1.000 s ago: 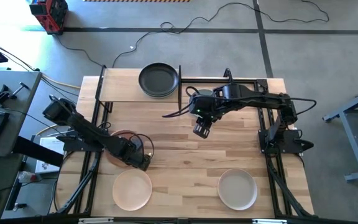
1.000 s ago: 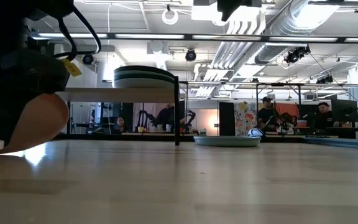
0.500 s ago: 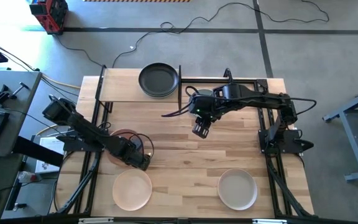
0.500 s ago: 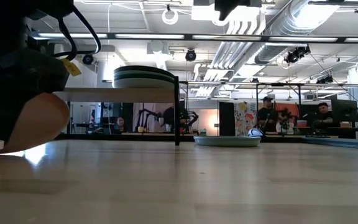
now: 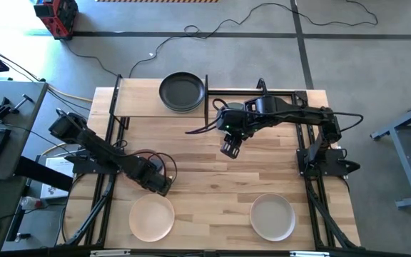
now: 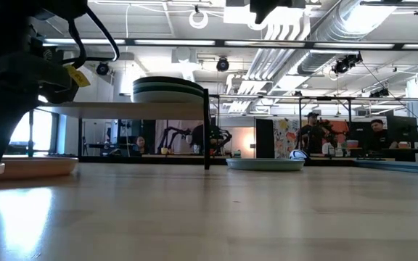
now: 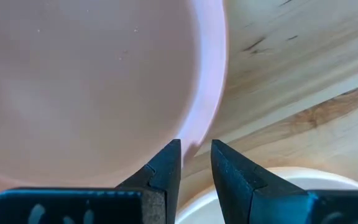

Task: Place and stack plates onto a shelf
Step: Put the brown plate on the shelf

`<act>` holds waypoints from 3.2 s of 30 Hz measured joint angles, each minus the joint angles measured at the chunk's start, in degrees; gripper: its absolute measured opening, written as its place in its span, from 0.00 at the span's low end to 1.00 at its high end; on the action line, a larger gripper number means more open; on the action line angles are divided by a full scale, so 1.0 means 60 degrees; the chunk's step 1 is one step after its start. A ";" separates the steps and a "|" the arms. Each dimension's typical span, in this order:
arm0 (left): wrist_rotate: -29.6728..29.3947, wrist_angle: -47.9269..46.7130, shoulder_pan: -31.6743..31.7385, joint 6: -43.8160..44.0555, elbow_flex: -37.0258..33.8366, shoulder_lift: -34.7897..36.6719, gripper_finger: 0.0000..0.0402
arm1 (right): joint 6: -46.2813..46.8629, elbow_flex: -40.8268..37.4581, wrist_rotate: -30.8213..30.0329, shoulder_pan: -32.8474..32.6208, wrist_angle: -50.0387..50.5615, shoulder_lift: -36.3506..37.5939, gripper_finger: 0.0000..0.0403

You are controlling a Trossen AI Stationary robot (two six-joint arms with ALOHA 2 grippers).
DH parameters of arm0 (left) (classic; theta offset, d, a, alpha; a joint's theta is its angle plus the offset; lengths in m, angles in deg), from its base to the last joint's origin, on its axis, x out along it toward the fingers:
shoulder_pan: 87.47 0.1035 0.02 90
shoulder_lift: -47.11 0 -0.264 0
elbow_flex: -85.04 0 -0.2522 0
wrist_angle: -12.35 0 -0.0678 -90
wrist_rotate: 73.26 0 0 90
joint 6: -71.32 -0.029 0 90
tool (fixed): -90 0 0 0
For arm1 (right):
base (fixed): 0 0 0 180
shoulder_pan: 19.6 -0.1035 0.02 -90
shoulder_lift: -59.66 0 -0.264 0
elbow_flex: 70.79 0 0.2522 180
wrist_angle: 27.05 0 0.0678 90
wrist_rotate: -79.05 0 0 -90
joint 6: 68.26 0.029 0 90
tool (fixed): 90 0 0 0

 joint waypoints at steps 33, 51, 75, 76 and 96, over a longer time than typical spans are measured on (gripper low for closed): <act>0.0080 -0.0410 0.0011 -0.1719 0.0481 0.0000 0.00 | -0.0087 0.0000 -0.0004 0.0000 0.0006 0.0000 0.32; -0.0080 -0.5365 0.0011 -0.3851 0.4498 -0.0004 0.00 | -0.0894 0.0000 -0.0007 0.0042 0.0006 0.0000 0.32; -0.2062 -0.7468 0.2244 -0.8209 0.6696 0.1088 0.00 | -0.3783 0.0000 -0.0492 0.2305 -0.0114 0.0004 0.32; -0.2103 -0.7470 0.2466 -0.8425 0.6696 0.1150 0.00 | -0.3852 0.0000 -0.0488 0.2438 -0.0114 0.0004 0.32; -0.2834 -0.7468 0.8001 -1.3520 0.6696 0.1749 0.00 | -0.5384 0.0000 -0.0393 0.4213 -0.0114 0.0004 0.32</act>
